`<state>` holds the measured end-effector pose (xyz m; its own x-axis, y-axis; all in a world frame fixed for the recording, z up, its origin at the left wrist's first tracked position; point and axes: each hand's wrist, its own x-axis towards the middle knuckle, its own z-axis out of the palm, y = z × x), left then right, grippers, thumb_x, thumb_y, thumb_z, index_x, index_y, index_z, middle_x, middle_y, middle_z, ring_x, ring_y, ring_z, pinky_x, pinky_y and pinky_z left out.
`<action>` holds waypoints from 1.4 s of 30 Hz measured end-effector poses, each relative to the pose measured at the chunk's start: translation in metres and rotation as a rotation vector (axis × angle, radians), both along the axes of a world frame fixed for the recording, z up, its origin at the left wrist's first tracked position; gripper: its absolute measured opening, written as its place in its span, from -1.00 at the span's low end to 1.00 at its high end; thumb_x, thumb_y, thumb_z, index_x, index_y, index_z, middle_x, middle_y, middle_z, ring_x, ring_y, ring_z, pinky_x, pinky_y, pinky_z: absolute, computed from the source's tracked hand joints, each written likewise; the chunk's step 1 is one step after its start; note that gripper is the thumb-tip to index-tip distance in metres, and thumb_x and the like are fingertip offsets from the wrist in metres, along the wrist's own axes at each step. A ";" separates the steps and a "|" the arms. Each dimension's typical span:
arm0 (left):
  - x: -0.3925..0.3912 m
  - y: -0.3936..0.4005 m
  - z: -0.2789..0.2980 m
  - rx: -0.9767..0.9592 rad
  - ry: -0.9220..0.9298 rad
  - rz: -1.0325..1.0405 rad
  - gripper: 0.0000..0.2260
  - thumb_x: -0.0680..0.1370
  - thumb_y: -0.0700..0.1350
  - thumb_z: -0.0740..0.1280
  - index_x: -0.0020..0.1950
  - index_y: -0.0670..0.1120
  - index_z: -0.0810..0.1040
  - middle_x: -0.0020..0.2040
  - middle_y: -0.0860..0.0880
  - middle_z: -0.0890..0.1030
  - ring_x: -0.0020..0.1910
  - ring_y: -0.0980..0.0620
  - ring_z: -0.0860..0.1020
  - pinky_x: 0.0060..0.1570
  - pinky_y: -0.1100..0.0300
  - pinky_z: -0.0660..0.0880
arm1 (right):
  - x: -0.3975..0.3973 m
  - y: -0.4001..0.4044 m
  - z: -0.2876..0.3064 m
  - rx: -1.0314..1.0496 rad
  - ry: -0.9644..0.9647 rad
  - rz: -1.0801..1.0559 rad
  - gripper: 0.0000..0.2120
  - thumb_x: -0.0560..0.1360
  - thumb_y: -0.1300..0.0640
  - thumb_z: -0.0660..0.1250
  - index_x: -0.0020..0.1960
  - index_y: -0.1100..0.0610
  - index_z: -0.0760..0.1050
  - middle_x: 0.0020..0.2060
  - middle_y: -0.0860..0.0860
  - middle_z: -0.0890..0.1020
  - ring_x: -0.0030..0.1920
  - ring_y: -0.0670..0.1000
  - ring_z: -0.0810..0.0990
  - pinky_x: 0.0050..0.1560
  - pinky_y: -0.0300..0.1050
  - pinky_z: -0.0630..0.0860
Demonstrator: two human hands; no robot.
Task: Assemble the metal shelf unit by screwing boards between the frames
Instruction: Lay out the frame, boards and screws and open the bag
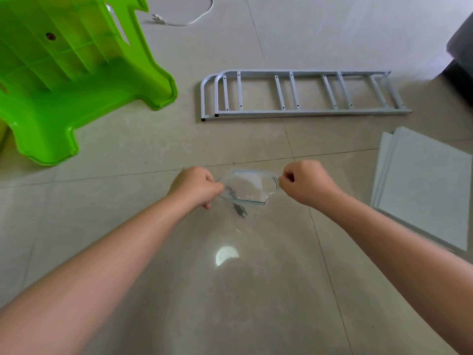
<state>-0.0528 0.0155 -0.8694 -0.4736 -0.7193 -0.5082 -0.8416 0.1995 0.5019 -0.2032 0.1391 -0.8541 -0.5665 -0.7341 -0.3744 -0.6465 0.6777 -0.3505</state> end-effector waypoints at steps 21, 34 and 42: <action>-0.021 0.002 -0.005 0.185 0.209 -0.091 -0.81 0.59 -0.01 0.19 -0.21 -0.01 0.38 -0.33 -0.02 0.49 -0.45 0.06 0.43 -0.46 0.27 0.29 | -0.068 0.010 -0.041 -0.325 -0.858 -0.952 -0.85 0.53 0.24 0.24 -0.22 0.19 0.39 -0.39 0.05 0.40 -0.61 -0.09 0.43 -0.67 -0.39 0.34; -0.023 -0.001 -0.091 -0.226 -0.137 -0.317 -0.58 0.52 -0.27 0.15 0.39 -0.14 0.33 0.34 -0.18 0.40 0.32 -0.18 0.37 0.27 0.04 0.36 | 0.013 0.039 -0.094 -0.033 0.029 0.307 -0.54 0.46 -0.05 0.34 0.29 0.10 0.43 0.12 0.07 0.49 0.19 0.08 0.41 0.13 -0.15 0.34; -0.031 -0.003 -0.107 -0.315 -0.204 -0.313 -0.73 0.54 -0.19 0.21 0.22 -0.09 0.50 0.17 -0.16 0.54 0.18 -0.18 0.47 0.05 0.05 0.44 | 0.038 0.023 -0.119 0.102 0.089 0.257 -0.64 0.49 -0.08 0.25 0.14 0.16 0.40 0.08 0.09 0.48 0.12 0.12 0.44 0.01 -0.11 0.34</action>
<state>-0.0833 0.0128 -0.9767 -0.6050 -0.6921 -0.3937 -0.7920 0.5740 0.2080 -0.1648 0.1619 -0.9729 -0.4003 -0.8190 -0.4111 -0.8269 0.5162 -0.2231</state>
